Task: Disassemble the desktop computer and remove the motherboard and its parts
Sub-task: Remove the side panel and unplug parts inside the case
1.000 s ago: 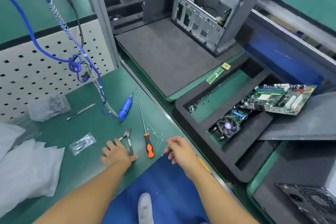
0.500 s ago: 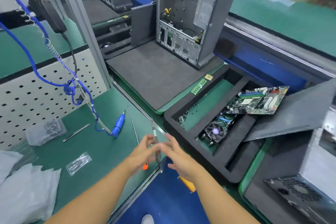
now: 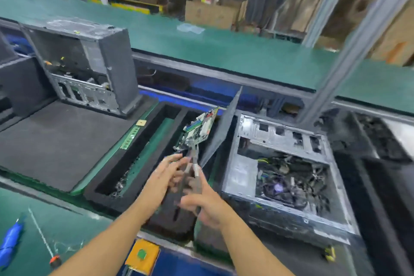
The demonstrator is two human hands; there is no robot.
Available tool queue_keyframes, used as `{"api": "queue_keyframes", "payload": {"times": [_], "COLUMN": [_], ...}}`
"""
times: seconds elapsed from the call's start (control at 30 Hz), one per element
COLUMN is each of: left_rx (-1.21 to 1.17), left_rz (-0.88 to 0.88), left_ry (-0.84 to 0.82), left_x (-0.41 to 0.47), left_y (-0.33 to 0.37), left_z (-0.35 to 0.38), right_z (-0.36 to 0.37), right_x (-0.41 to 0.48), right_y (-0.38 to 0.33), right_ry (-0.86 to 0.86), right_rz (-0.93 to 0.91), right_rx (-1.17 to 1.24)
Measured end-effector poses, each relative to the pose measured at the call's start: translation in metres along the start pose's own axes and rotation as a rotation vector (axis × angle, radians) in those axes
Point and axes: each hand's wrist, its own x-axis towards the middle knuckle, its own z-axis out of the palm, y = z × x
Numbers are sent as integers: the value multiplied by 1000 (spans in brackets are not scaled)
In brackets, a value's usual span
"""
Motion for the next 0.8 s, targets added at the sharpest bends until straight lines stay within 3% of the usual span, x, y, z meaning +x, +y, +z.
{"api": "queue_keyframes", "payload": {"times": [0.17, 0.27, 0.43, 0.6, 0.8], "left_rx": [-122, -23, 156, 374, 727], "left_rz": [125, 187, 221, 208, 260], "left_ry": [-17, -119, -226, -231, -404], "left_x": [46, 68, 87, 101, 113], "left_y": [42, 47, 29, -12, -33], "left_z": [89, 156, 248, 295, 307], "right_z": [-63, -114, -185, -229, -246], "right_x": [-53, -93, -149, -179, -190], "right_y": [-62, -85, -85, -73, -75], "right_ry": [3, 92, 379, 810, 739], "right_rz": [-232, -316, -262, -110, -69], "right_rx": [316, 389, 541, 205, 386]}}
